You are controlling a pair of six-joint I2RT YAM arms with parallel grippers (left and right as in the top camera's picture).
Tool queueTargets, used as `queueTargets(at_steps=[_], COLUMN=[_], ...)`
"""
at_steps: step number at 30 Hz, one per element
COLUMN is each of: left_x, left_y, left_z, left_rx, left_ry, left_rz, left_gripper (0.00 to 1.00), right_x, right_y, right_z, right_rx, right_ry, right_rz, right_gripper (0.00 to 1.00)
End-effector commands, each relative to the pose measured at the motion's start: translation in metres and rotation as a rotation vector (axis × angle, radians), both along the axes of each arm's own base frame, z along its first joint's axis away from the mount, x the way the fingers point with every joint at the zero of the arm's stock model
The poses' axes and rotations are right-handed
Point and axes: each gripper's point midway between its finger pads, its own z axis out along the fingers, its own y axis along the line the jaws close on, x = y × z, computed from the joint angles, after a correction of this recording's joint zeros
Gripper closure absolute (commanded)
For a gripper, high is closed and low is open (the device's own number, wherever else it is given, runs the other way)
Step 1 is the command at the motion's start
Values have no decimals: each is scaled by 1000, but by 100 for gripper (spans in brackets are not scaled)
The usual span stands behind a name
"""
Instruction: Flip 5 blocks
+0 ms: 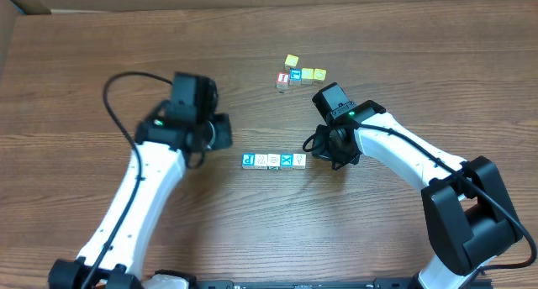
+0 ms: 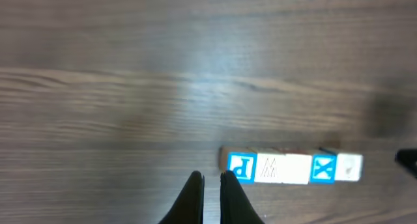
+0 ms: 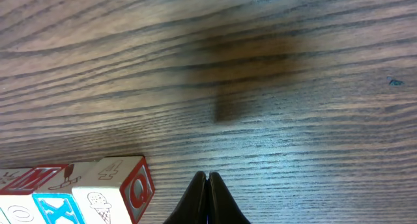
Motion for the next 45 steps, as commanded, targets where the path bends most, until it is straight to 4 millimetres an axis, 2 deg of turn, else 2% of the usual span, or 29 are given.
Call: queueTargets(at_steps=[1,7,11,14,17,27,38,45], left_x=[-20,-19,-23,-28,-24,-18,-17,-17], left_y=[-1,-1,-15,-18,-20,-21,-22,-22], left_z=[-45,-71,-88,-103,-114,-115,-115,-115], left_rx=[30,43,-7,0,3,-2,-6,-1], left_ry=[125,192,250,300,307,286,283,277], left_rz=[1,6,-26,-41,-46,-47,-48,-73], left_gripper=[96,96,96,96,96,96,96,96], right_x=[0,-3,-3,-3,-1,-1,-15,-14], right_y=[2,6,7,8,9,10,39,40], right_z=[-3,-2,-2,-2,-1,-6,-9,-14], right_rx=[0,24,31,32,36,35,67,36], right_ry=[-1,11,13,11,5,7,14,2], right_rz=[11,37,39,40,40,41,120,120], right_gripper=[96,96,96,96,96,96,96,96])
